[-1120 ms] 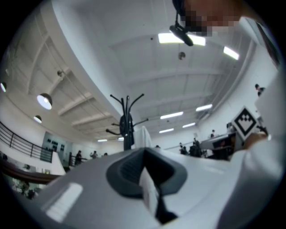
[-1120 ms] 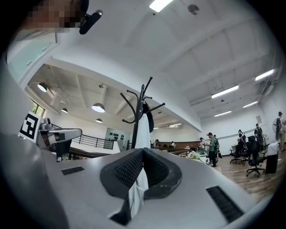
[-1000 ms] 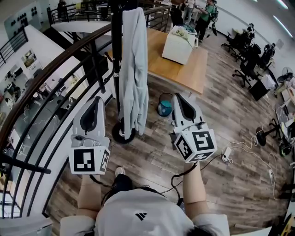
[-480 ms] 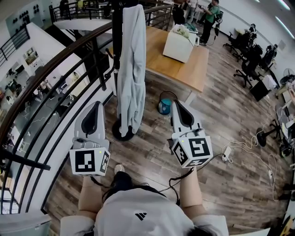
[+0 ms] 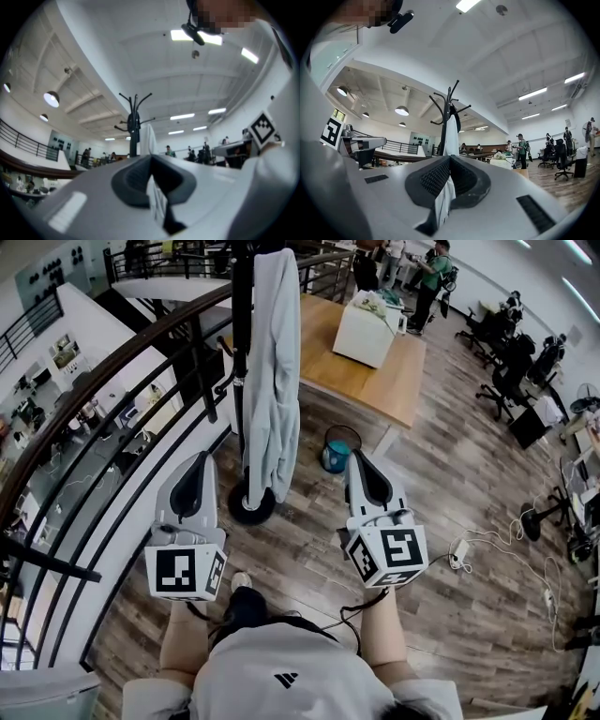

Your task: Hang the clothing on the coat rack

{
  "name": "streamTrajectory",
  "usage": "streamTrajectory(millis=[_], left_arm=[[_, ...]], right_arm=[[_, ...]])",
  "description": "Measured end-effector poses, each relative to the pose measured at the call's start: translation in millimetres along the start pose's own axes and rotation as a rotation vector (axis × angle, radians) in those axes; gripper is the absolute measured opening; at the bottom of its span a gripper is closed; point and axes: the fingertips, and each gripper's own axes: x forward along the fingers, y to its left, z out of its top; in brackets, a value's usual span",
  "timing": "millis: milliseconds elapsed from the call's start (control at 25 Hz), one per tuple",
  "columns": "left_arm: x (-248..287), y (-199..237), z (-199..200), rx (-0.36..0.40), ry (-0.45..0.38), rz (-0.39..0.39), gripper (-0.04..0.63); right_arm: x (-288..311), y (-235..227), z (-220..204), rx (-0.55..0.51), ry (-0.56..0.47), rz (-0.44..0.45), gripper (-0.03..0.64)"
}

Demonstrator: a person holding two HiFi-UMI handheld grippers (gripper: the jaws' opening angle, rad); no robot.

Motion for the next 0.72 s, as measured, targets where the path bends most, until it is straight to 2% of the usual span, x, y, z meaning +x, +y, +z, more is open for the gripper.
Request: streamTrajectory(millis=[440,720], left_arm=[[-3.1,0.0,1.8,0.006,-0.003,0.029,0.008],[1.4,1.8,1.0,0.004,-0.004,0.019,0.008]], right_arm=[[-1.8,1.5,-2.0,-0.001,0.0,0.01,0.0],[5.3,0.6,-2.5,0.009,-0.004,0.01,0.0]])
